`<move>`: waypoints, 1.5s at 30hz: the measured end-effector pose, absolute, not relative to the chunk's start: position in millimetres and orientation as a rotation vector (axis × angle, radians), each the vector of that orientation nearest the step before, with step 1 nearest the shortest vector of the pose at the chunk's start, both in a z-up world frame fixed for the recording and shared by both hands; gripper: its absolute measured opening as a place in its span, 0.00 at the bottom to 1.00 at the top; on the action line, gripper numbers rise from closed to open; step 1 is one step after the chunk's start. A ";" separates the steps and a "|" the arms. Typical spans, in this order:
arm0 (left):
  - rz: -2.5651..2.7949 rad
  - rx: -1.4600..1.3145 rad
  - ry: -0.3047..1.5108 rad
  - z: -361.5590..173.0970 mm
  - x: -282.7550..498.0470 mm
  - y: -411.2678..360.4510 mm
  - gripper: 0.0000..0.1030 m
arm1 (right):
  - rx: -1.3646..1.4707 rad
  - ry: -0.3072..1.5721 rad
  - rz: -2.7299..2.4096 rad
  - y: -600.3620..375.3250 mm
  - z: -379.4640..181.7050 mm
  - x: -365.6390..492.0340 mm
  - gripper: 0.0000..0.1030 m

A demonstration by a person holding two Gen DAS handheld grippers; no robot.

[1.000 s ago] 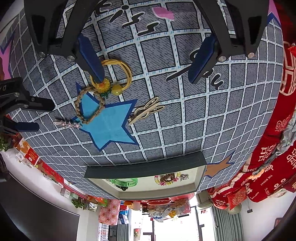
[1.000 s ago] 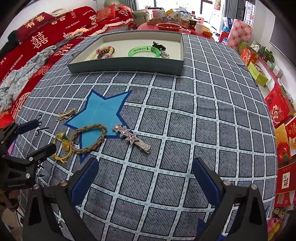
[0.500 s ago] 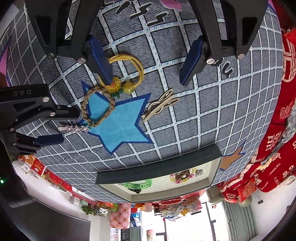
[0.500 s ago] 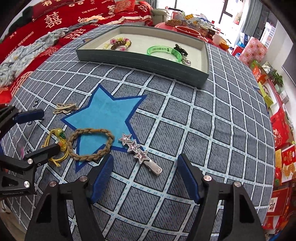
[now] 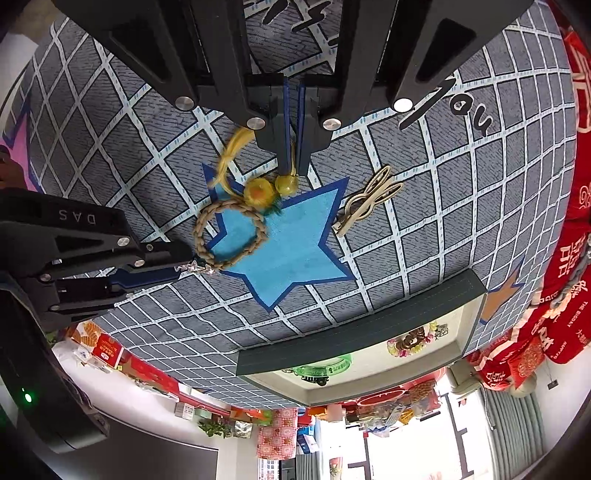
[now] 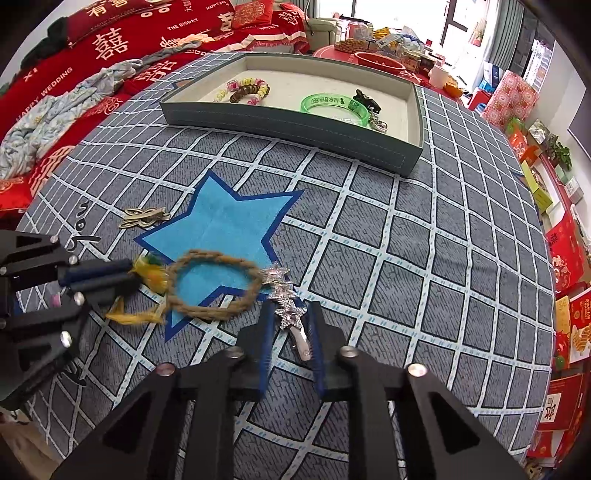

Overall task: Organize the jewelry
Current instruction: 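Grasp the silver star brooch with the right tool while the left tool grasps the yellow cord, then carry the star brooch and yellow cord into the grey tray with both tools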

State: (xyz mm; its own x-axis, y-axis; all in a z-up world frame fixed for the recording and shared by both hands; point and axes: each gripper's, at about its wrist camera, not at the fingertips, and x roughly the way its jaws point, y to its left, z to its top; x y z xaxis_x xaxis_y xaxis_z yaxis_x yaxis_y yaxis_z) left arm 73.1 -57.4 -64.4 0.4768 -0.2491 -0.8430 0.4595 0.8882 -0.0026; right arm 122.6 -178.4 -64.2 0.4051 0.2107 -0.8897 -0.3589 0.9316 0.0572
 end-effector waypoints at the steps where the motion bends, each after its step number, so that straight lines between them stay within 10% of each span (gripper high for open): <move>1: -0.437 0.221 0.987 -64.0 73.3 -55.4 0.15 | -0.152 1.095 0.355 -178.2 -64.1 121.1 0.18; 45: -0.308 -0.016 0.777 54.9 149.1 7.3 0.15 | 0.227 0.990 0.293 -220.1 33.6 184.1 0.18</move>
State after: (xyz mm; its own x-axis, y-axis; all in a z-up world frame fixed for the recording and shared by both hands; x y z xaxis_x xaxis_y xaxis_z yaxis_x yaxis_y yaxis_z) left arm 149.1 7.3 54.9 0.6708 -0.2795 -0.6870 0.2676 0.9551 -0.1273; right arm 184.1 -220.1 33.6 0.5148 0.3441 -0.7852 -0.1394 0.9373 0.3194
